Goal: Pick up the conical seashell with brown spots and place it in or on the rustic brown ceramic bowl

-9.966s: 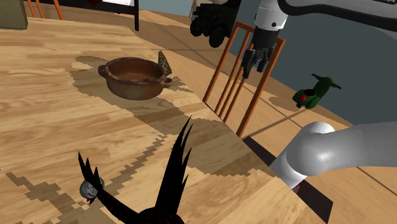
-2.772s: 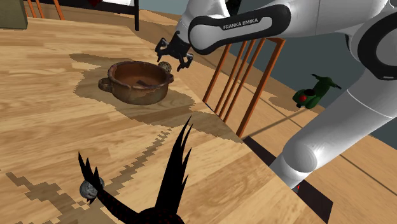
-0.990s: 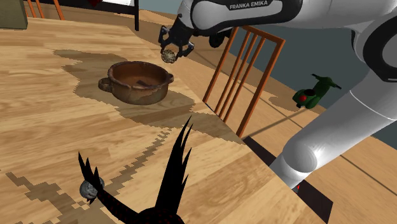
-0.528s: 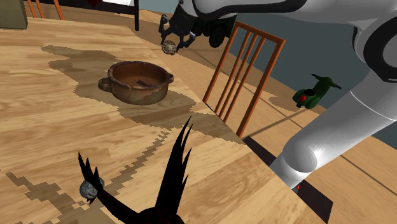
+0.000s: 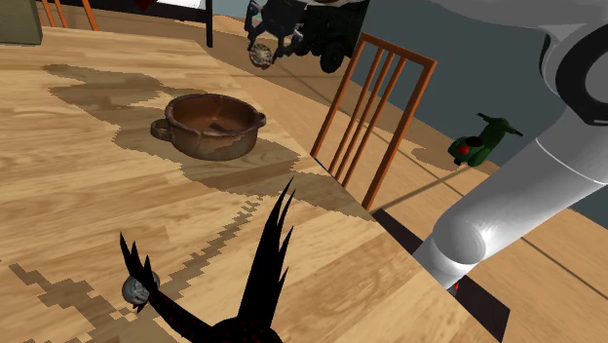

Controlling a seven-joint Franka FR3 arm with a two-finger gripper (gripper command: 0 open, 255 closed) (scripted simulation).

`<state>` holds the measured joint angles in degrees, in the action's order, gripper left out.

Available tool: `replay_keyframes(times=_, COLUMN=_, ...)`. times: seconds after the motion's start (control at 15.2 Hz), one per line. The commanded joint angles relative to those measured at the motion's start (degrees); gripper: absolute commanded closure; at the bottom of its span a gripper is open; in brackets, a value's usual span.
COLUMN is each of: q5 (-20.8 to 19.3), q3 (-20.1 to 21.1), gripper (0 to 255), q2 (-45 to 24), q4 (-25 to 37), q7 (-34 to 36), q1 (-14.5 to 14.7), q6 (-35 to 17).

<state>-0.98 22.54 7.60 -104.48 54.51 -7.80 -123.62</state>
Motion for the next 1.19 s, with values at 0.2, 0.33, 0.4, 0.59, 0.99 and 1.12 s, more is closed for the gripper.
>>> replay_keyframes(times=0.2, q5=-0.31, q3=0.68, gripper=255, q2=0.34, q4=2.45, q7=1.21, q1=0.44, q6=2.82)
replay_keyframes(times=0.33, q5=-0.85, q3=2.14, gripper=255, q2=1.41, q4=1.58, q7=3.85, q1=1.39, q6=3.04)
replay_keyframes(times=0.4, q5=-1.14, q3=2.9, gripper=255, q2=1.85, q4=1.25, q7=5.2, q1=1.87, q6=3.19)
replay_keyframes(times=0.59, q5=-2.1, q3=5.35, gripper=255, q2=2.86, q4=0.69, q7=9.35, q1=3.21, q6=3.8)
replay_keyframes(times=0.99, q5=-4.76, q3=10.85, gripper=255, q2=3.17, q4=1.46, q7=18.19, q1=5.78, q6=5.68)
replay_keyframes(times=1.12, q5=-5.95, q3=12.91, gripper=255, q2=2.72, q4=2.28, q7=21.32, q1=6.57, q6=6.52)
